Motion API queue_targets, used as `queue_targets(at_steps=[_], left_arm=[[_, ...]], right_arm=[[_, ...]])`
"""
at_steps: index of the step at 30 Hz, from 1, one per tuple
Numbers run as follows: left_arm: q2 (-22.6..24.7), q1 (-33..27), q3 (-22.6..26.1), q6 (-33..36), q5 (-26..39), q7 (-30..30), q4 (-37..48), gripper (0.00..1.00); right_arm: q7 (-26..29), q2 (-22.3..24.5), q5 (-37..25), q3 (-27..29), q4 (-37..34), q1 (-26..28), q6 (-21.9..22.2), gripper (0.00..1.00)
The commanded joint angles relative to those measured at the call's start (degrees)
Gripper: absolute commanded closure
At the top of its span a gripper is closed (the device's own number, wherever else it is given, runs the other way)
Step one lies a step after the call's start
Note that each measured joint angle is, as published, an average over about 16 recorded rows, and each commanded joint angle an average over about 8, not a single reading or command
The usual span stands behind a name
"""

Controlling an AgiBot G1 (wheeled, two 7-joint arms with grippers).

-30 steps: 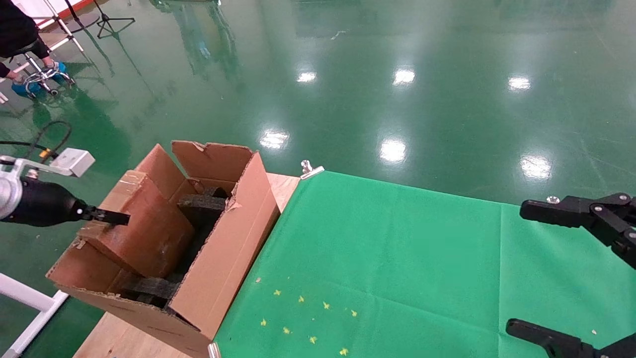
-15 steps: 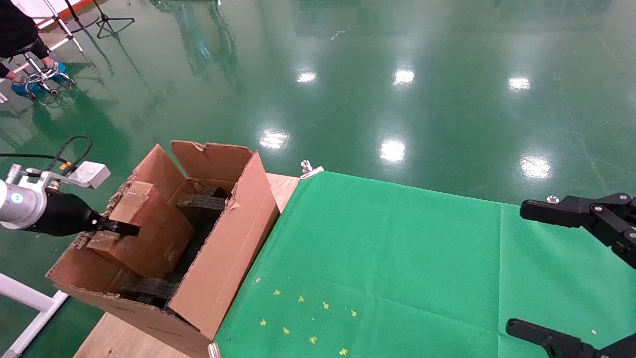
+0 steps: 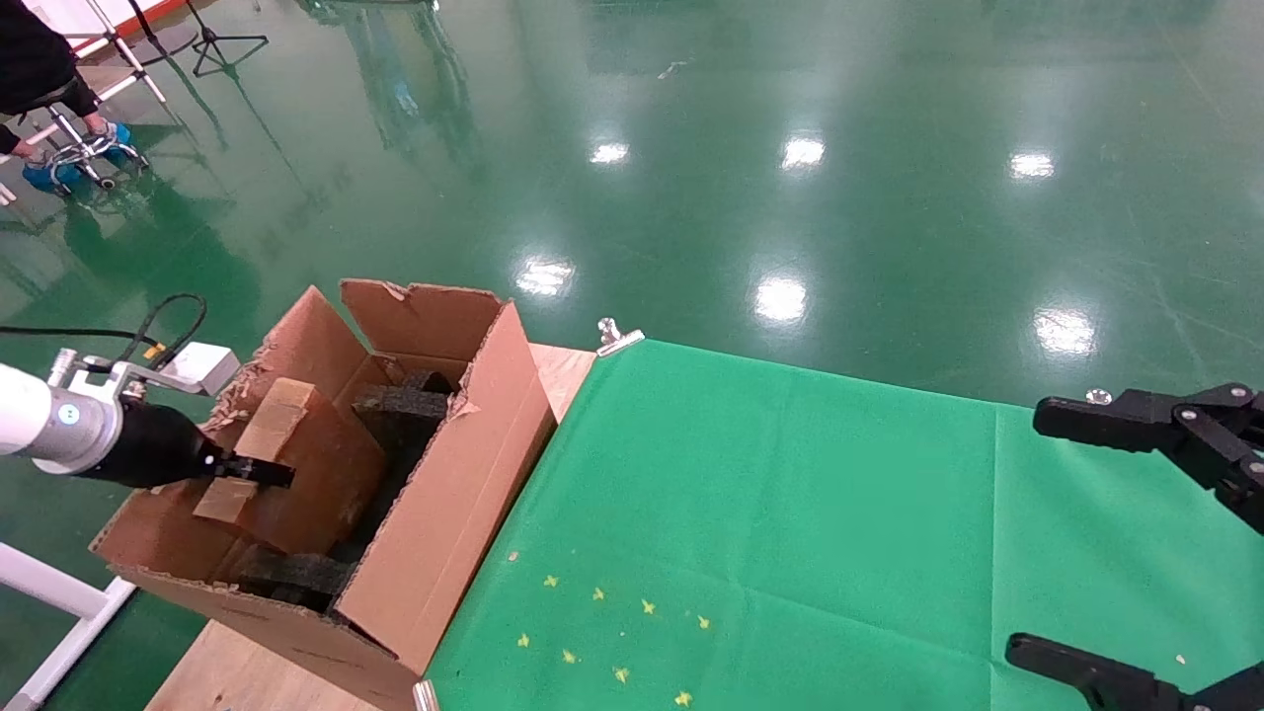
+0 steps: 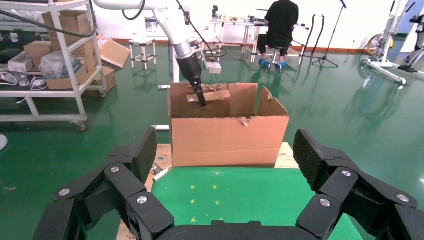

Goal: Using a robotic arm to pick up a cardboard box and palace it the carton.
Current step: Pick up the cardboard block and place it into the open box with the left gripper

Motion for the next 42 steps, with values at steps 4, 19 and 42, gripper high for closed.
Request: queue_targets(at_steps=[4, 19, 42], left_arm=[[0.7, 0.89, 0.1, -0.5, 0.13, -0.18, 0.56, 1.0], [1.96, 4.49, -0.47, -4.6, -0.68, -0.79, 1.25, 0.95], [2.43, 4.78, -0.67, -7.12, -1.0, -1.35, 1.31, 0.0]], right_arm=[[-0.01, 0.01, 0.01, -0.01, 0.0, 0.0, 0.01, 0.0], [-0.03, 0.02, 0.04, -0.05, 0.0, 0.01, 0.02, 0.0], [-0.06, 0.03, 0.07, -0.08, -0.04, 0.02, 0.04, 0.0]])
